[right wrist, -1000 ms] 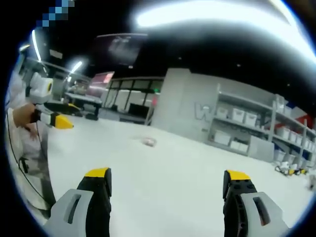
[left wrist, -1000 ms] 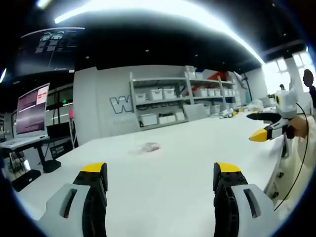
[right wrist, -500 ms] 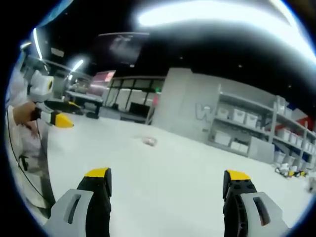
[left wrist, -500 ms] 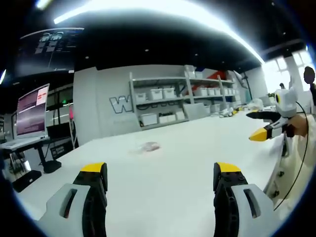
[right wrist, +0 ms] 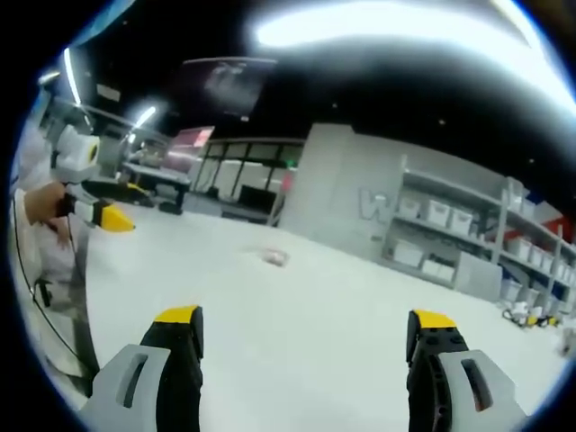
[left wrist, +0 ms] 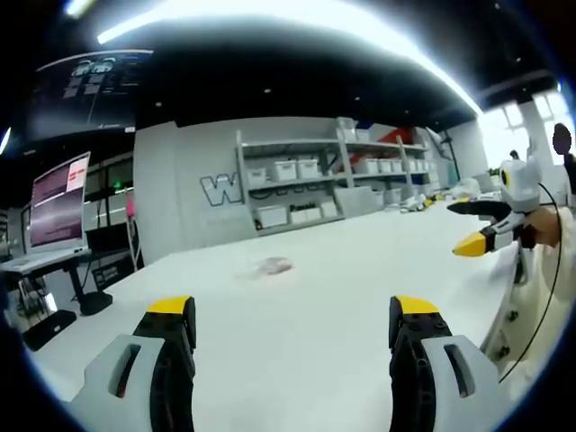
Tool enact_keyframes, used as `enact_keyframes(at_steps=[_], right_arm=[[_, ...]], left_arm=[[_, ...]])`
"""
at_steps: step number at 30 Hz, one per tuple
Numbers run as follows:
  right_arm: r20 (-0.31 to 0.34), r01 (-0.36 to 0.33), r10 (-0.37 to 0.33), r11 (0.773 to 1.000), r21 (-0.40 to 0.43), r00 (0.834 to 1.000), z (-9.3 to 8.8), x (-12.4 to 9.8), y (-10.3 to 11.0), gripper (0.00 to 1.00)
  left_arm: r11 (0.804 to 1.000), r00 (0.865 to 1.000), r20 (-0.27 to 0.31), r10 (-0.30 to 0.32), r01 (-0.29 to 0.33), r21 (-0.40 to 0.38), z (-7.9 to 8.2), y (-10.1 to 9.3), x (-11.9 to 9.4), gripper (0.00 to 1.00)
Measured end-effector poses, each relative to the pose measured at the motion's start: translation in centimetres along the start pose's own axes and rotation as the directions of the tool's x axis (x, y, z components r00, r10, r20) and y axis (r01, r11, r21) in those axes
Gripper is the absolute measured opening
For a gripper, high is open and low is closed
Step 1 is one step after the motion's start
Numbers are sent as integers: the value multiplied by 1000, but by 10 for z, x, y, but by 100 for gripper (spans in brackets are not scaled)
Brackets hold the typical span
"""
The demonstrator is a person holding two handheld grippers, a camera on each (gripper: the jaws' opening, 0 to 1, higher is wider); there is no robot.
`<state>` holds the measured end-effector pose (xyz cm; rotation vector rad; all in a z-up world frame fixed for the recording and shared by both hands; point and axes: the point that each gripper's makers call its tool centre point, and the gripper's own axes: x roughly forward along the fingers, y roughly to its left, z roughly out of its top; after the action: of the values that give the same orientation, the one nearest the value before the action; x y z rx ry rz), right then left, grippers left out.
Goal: Open the resealable bag by pulling the two sides of the seal apart until the entire bag opening is separated and visibly accessible.
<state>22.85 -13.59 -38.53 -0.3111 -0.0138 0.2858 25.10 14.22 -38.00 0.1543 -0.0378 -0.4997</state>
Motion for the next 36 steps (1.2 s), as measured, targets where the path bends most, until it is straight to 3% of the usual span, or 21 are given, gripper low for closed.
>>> enact_keyframes(at_steps=[36], right_arm=[[3, -15, 16, 998, -63, 1000, 6, 12, -1, 95]], left_arm=[[1000, 1000, -9, 1, -1, 6, -3, 1, -1, 88]])
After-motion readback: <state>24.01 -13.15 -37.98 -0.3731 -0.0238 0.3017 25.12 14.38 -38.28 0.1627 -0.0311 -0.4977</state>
